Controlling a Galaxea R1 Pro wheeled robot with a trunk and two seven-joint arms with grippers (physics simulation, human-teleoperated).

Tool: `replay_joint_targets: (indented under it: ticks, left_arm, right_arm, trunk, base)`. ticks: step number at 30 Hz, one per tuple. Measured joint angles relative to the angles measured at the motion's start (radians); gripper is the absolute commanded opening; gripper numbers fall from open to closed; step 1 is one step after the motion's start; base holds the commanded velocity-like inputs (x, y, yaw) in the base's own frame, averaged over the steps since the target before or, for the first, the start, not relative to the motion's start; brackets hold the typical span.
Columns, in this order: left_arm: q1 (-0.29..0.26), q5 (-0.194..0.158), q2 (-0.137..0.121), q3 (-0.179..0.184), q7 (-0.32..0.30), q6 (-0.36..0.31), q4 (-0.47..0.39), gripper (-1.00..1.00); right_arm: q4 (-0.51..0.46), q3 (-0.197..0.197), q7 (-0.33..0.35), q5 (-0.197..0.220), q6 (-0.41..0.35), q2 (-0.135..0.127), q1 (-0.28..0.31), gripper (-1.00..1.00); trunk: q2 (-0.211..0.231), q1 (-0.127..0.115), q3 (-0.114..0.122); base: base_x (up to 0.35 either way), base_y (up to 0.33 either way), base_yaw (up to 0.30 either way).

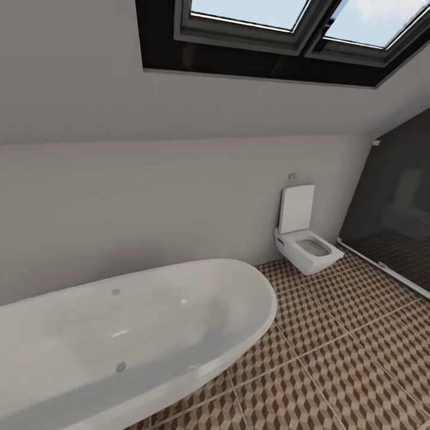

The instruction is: Take the four mousetraps from the cabinet in the bathroom and place them on the bathroom floor. Make sure all four end up on the same floor surface, and ensure that at least two of them are either under or directly next to the same bathroom sink.

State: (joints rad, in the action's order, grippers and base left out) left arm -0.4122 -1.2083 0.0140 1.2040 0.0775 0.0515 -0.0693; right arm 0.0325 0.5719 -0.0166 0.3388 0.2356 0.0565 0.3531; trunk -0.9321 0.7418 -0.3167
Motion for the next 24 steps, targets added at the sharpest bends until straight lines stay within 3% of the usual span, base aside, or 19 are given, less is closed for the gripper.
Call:
replay_joint_targets:
  ticks: [15, 24]
  left_arm:
    - [0.000, 0.000, 0.000, 0.001, 0.000, 0.000, 0.000, 1.00]
    - [0.000, 0.000, 0.000, 0.000, 0.000, 0.000, 0.000, 1.00]
  right_arm:
    - [0.000, 0.002, 0.000, -0.002, 0.001, 0.001, 0.000, 1.00]
    - [-0.001, 0.001, 0.000, -0.001, 0.002, 0.001, 0.000, 1.00]
  trunk:
    - [0.000, 0.000, -0.009]
    - [0.000, 0.000, -0.022]
  base:
    - [0.000, 0.000, -0.001]
    - [0.000, 0.000, -0.114]
